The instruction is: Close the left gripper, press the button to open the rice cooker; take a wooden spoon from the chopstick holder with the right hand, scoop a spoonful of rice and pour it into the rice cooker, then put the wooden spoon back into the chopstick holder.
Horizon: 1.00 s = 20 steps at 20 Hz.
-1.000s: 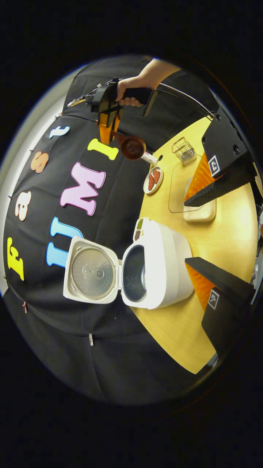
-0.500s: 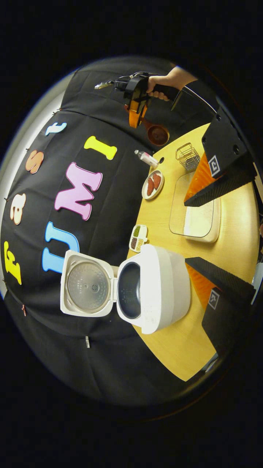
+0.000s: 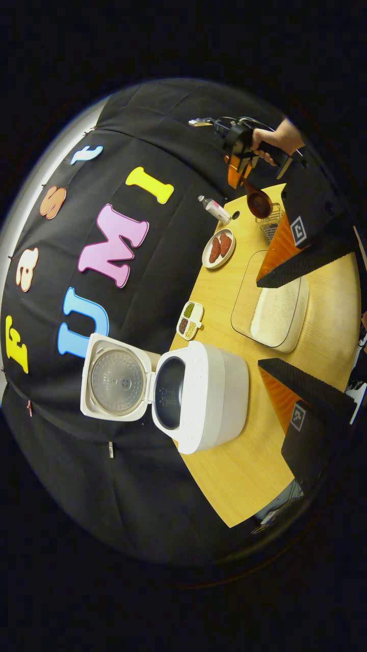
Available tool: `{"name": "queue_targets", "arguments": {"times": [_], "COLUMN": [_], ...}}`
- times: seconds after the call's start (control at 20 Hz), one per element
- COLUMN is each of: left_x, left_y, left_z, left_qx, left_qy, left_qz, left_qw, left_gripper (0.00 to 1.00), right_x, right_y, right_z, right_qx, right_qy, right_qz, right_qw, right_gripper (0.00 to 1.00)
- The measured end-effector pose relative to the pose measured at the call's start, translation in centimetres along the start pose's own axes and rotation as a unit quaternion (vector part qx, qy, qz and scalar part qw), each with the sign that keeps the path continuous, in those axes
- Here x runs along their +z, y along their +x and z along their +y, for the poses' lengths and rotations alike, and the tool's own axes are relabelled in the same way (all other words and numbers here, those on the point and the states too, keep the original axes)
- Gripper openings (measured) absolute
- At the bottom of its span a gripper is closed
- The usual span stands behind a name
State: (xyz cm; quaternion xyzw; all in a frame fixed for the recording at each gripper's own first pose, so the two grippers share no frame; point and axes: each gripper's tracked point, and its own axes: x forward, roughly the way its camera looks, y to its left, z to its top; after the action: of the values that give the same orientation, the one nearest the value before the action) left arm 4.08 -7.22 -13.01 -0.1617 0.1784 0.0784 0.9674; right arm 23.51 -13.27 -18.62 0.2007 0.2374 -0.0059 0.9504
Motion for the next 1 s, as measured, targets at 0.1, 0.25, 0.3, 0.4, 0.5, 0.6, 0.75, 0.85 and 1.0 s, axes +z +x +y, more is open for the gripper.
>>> {"name": "queue_targets", "arguments": {"times": [0.1, 0.25, 0.3, 0.4, 0.5, 0.6, 0.75, 0.85, 1.0], "left_x": [0.2, 0.2, 0.0, 0.0, -0.2, -0.3, 0.7, 2.4, 6.4], "left_y": [-0.7, -1.4, -1.7, -2.3, -2.6, -2.7, -2.8, -2.7, -2.4], "left_z": [0.3, 1.0, 1.2, 1.5, 1.6, 2.0, 3.1, 4.3, 6.9], "left_qx": [0.013, 0.029, 0.033, 0.04, 0.041, 0.041, 0.044, 0.049, 0.064], "left_qy": [0.001, 0.003, 0.001, -0.003, -0.005, -0.008, -0.009, 0.003, 0.031], "left_qz": [-0.006, -0.011, -0.011, -0.014, -0.015, -0.015, -0.023, -0.038, -0.071], "left_qw": [1.0, 1.0, 0.999, 0.999, 0.999, 0.999, 0.999, 0.998, 0.995], "left_gripper": [0.96, 0.96, 0.96, 0.96, 0.96, 0.96, 0.96, 0.96, 0.96], "right_x": [-1.0, -1.9, -2.3, -2.6, -3.1, -3.0, -1.4, -1.4, -0.4], "right_y": [0.4, 1.3, 1.6, 1.8, 2.0, 1.5, -0.1, -0.8, -3.3], "right_z": [-0.5, -1.4, -1.7, -2.4, -2.7, -2.3, -2.0, -2.6, -3.4], "right_qx": [0.001, -0.009, -0.014, -0.024, -0.029, -0.027, -0.032, -0.044, -0.067], "right_qy": [-0.002, 0.018, 0.026, 0.036, 0.034, 0.021, 0.005, 0.001, -0.017], "right_qz": [0.009, 0.024, 0.024, 0.026, 0.022, 0.015, -0.001, -0.01, -0.026], "right_qw": [1.0, 1.0, 0.999, 0.999, 0.999, 0.999, 0.999, 0.999, 0.997], "right_gripper": [0.17, 0.12, 0.17, 0.18, 0.21, 0.25, 0.75, 0.99, 0.98]}}
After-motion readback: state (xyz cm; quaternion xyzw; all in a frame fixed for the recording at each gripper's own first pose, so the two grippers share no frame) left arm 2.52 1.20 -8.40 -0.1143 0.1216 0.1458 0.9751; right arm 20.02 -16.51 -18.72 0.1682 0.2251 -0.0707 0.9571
